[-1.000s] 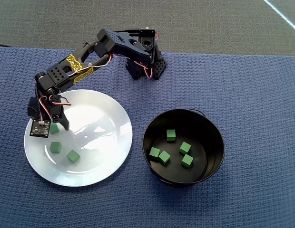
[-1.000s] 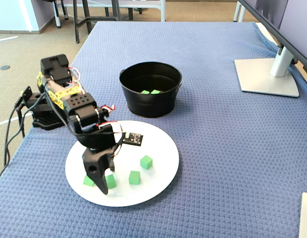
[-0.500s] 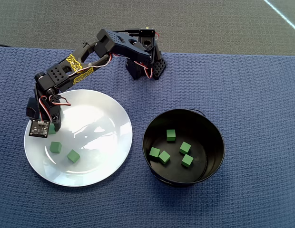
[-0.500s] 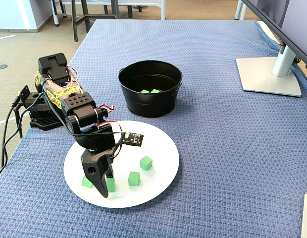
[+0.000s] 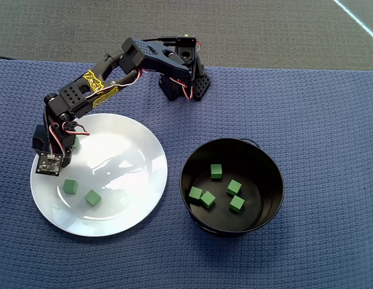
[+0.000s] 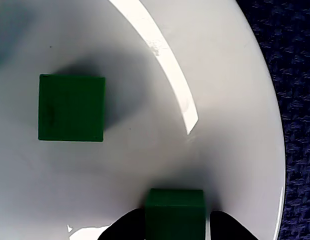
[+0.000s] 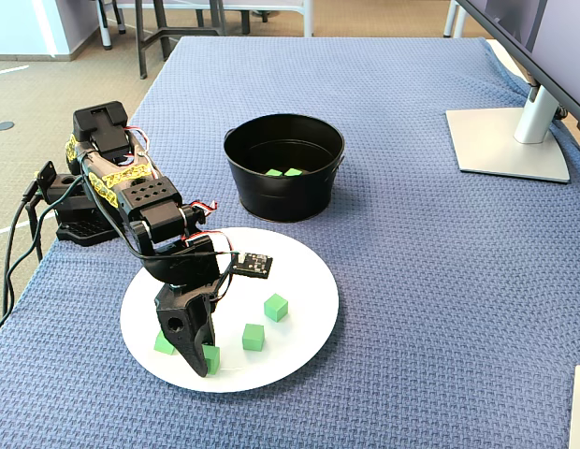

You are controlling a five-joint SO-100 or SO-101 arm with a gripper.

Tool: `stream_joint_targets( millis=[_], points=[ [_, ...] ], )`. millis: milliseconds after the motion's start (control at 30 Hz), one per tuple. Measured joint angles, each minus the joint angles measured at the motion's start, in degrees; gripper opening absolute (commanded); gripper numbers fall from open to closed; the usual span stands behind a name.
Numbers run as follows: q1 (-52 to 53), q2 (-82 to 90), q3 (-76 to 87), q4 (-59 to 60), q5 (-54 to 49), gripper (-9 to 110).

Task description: Pick up the green cubes from the white plate and place them in the black recipient

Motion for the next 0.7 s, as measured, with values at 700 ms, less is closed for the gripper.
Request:
stream_joint_targets(
  millis=[700],
  points=[
    [-7.6, 19.1, 12.4, 8.8, 31.2, 0]
  ],
)
